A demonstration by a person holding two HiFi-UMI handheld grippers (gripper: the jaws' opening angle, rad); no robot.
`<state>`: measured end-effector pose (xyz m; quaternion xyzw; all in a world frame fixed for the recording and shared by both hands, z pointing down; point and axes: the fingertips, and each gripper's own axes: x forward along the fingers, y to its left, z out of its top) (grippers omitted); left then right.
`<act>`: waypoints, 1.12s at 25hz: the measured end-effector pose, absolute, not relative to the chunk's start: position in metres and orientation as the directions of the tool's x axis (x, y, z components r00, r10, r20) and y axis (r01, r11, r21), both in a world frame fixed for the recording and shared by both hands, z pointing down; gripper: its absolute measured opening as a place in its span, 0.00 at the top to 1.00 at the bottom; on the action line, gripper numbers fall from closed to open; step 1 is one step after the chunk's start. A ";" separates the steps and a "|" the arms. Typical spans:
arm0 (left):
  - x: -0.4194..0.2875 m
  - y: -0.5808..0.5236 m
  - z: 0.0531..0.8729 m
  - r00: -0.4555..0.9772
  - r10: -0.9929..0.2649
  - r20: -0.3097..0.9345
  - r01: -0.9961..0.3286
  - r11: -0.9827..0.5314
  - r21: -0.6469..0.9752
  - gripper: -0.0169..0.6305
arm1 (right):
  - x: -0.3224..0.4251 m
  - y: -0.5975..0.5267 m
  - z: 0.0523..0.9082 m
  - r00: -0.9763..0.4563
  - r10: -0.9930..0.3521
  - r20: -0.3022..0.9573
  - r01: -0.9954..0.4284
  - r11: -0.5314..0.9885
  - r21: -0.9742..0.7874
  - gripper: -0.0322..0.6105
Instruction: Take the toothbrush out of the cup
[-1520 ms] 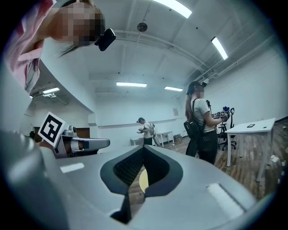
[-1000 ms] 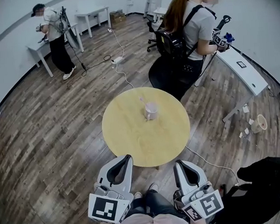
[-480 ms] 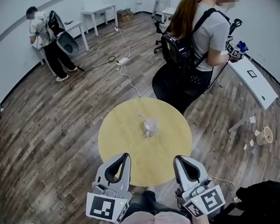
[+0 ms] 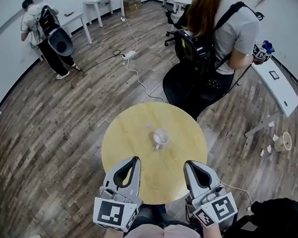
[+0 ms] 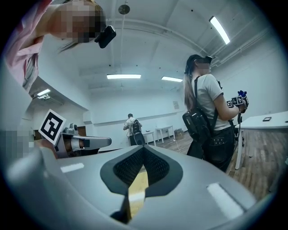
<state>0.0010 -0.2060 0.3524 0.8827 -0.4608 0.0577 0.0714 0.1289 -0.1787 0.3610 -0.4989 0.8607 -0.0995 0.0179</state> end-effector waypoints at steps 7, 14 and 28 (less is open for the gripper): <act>-0.002 -0.256 0.403 0.554 -0.799 0.235 -0.831 -0.547 0.099 0.98 | 0.114 -0.246 0.405 -0.518 -0.844 0.142 -0.854 0.500 -0.142 0.94; -0.007 -0.286 0.460 0.564 -0.765 0.311 -0.825 -0.540 0.167 0.98 | 0.081 -0.307 0.493 -0.547 -0.763 0.344 -0.832 0.542 -0.121 0.80; 0.007 -0.331 0.505 0.638 -0.747 0.185 -0.770 -0.626 0.126 0.98 | 0.048 -0.380 0.597 -0.516 -0.650 0.557 -0.808 0.585 -0.066 0.78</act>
